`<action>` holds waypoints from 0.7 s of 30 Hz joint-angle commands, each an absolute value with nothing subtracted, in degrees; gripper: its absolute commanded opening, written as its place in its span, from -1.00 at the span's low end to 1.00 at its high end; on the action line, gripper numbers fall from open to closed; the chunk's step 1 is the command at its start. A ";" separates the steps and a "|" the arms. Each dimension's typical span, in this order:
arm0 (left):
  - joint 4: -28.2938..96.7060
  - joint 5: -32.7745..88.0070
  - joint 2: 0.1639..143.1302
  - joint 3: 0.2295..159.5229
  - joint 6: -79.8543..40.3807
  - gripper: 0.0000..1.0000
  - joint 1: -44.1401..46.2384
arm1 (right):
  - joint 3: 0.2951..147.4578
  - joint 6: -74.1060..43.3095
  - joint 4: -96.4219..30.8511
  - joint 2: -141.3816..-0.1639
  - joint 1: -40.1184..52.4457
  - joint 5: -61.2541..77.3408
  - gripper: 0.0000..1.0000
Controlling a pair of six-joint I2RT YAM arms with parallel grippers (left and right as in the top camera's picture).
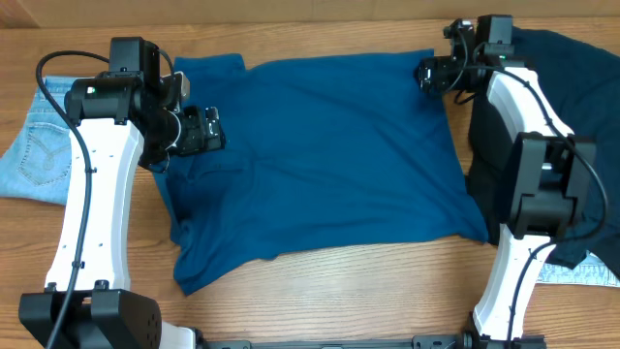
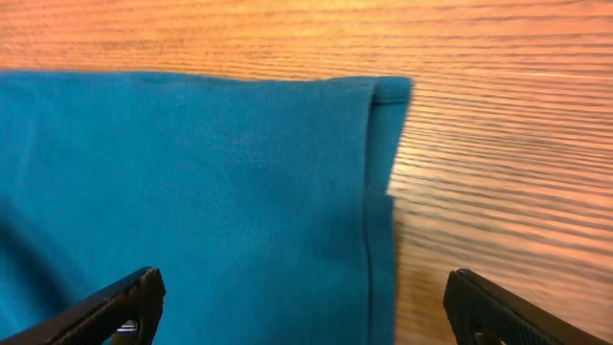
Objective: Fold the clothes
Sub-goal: 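Pull the shirt's top corners outward with both grippers to smooth it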
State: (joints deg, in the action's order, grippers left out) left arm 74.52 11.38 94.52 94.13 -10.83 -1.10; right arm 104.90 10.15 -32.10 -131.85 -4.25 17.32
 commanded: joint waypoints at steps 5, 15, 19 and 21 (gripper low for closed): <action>74.89 12.08 94.50 94.59 -11.81 0.93 -0.71 | 105.47 10.52 -26.68 -137.19 -2.94 17.50 0.95; 75.09 12.10 94.50 94.59 -11.84 0.94 -0.71 | 105.45 8.58 -22.55 -140.81 -2.94 16.56 -0.48; 75.24 12.10 94.50 94.59 -11.84 0.93 -0.71 | 106.08 0.16 -19.75 -140.79 -3.33 11.57 -0.93; 75.64 12.08 94.50 94.59 -11.81 0.92 -0.71 | 108.03 -7.09 -19.84 -140.79 -4.54 5.76 -0.93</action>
State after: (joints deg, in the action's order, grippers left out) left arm 75.20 11.38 94.52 94.13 -10.83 -1.10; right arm 104.95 4.03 -20.47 -139.48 -3.03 14.35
